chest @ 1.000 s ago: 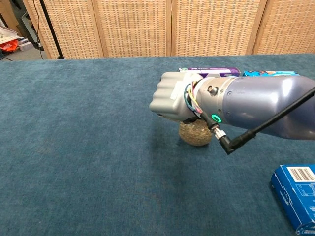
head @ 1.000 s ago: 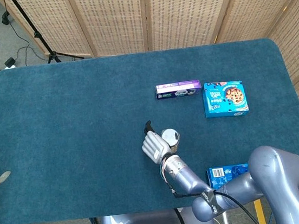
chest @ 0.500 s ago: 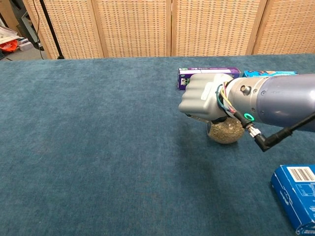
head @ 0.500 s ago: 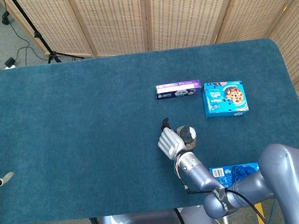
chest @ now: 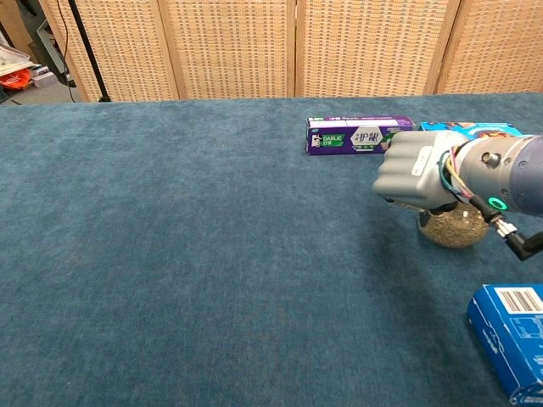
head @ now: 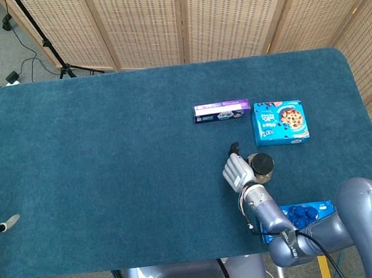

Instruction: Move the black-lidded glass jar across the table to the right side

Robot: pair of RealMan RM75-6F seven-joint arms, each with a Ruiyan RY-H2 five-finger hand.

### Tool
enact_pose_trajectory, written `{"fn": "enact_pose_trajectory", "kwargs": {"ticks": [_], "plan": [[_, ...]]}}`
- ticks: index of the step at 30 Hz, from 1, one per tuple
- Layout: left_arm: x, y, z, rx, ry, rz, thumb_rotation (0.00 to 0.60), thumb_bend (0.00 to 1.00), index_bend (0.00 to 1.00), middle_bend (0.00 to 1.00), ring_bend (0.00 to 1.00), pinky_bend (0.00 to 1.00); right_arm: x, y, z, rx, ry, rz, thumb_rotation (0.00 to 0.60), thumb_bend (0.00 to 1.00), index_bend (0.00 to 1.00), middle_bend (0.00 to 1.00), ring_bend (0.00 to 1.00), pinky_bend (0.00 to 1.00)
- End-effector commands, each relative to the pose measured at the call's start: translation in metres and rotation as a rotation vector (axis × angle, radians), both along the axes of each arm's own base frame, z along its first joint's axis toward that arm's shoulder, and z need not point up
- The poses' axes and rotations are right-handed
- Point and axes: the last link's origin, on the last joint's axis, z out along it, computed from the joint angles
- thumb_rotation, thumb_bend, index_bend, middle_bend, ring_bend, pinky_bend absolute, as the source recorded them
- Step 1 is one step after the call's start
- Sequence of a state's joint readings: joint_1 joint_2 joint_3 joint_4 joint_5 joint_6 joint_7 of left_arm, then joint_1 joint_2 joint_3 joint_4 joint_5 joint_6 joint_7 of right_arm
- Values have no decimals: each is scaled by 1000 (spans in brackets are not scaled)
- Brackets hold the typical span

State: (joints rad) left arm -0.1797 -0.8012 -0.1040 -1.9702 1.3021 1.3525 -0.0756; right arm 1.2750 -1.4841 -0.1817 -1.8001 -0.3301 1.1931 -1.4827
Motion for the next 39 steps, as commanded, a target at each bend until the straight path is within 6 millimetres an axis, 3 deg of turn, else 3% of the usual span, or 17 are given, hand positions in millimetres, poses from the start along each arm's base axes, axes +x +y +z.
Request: {"fn": "enact_pose_trajectory", "kwargs": {"ticks": [1,15,22,26,30,34,37,39], "plan": [[0,0,-1,-5,0,-2,600,8,0,0,0,0,-12,-3,6,-14,19,-21,600,1000,514,428,245,167],[3,-2,-4,-18,8,-15,600,8,0,0,0,0,-50,3,26,-31,88,-79,600,1000,526,438,245,167],[4,-2,-5,-23,8,-19,600,9,0,0,0,0,-55,7,29,-32,95,-83,600,1000,526,437,246,167],[4,-3,-5,-20,6,-23,600,10,0,0,0,0,-43,8,30,-7,22,-29,600,1000,526,418,245,167],[4,-4,-5,-39,7,-29,600,8,0,0,0,0,-17,9,42,3,-139,63,600,1000,526,408,245,167],[4,-4,-5,-48,8,-38,600,3,0,0,0,0,16,14,70,-13,-315,132,600,1000,525,386,244,167],[4,-5,-4,-44,4,-42,600,1,0,0,0,0,35,16,93,-32,-439,186,600,994,460,314,200,167],[4,-6,-4,-41,1,-45,600,0,0,0,0,0,40,16,105,-46,-497,211,600,790,351,218,119,166]]}}
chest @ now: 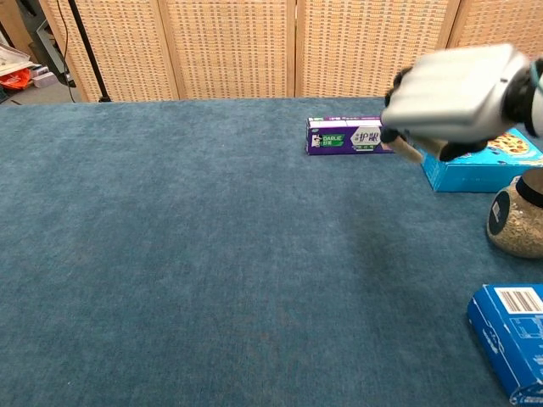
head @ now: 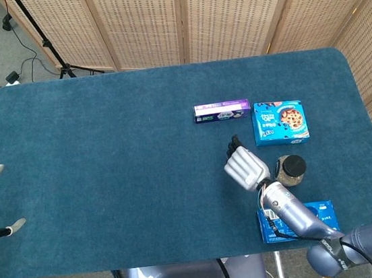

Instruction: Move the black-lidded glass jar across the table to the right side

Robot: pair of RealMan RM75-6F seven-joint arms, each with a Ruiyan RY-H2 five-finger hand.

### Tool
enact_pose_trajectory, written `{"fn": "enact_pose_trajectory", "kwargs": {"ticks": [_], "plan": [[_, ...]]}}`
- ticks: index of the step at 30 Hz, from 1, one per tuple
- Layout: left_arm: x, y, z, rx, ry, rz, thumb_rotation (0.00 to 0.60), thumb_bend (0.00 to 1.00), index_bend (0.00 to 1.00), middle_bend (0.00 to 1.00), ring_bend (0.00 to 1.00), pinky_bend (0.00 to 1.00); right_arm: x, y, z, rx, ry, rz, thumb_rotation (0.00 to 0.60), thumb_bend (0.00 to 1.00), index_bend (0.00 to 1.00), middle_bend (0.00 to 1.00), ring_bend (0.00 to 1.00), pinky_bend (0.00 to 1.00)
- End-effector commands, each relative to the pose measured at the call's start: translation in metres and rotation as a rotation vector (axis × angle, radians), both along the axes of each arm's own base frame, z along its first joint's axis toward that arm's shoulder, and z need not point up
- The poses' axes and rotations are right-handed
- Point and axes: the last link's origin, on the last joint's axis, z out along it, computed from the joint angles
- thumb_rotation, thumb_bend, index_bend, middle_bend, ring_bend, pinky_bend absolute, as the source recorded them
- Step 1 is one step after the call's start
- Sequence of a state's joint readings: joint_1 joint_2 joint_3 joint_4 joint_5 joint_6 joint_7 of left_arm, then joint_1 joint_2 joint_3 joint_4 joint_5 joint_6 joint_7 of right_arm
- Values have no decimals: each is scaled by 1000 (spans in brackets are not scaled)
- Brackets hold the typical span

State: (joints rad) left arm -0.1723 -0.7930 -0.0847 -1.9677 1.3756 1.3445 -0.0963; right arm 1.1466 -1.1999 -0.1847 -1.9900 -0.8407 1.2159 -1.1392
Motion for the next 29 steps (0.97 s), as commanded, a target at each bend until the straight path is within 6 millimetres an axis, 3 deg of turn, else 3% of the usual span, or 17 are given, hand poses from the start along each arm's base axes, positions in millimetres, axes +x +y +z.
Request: {"fn": "enact_pose_trajectory", "kwargs": {"ticks": [1,2,4,5,9,15,23,29], "plan": [[0,-1,0,5,-6,-4,600,0,0,0,0,0,22,3,39,-43,-195,62,600,558,276,154,64,161],[0,-2,1,7,-7,-6,600,0,0,0,0,0,23,3,45,-55,-221,73,600,293,205,94,25,150],[-1,-3,1,14,-10,-11,600,0,0,0,0,0,23,4,61,-91,-280,97,600,51,113,24,0,121],[-1,-4,2,18,-11,-13,600,0,0,0,0,0,22,4,68,-106,-303,105,600,4,66,5,0,92],[-6,-8,5,66,0,-19,600,0,0,0,0,0,4,10,100,-180,-434,70,600,0,0,0,0,4],[-18,-22,1,125,7,-12,600,0,0,0,0,0,-61,35,134,-263,-649,-87,600,0,0,0,0,0],[-44,-35,-8,135,26,34,600,0,0,0,0,0,-150,70,132,-262,-870,-212,600,0,0,0,0,0],[-58,-42,-15,155,16,8,600,0,0,0,0,0,-187,90,120,-286,-952,-194,600,0,0,0,0,0]]}}
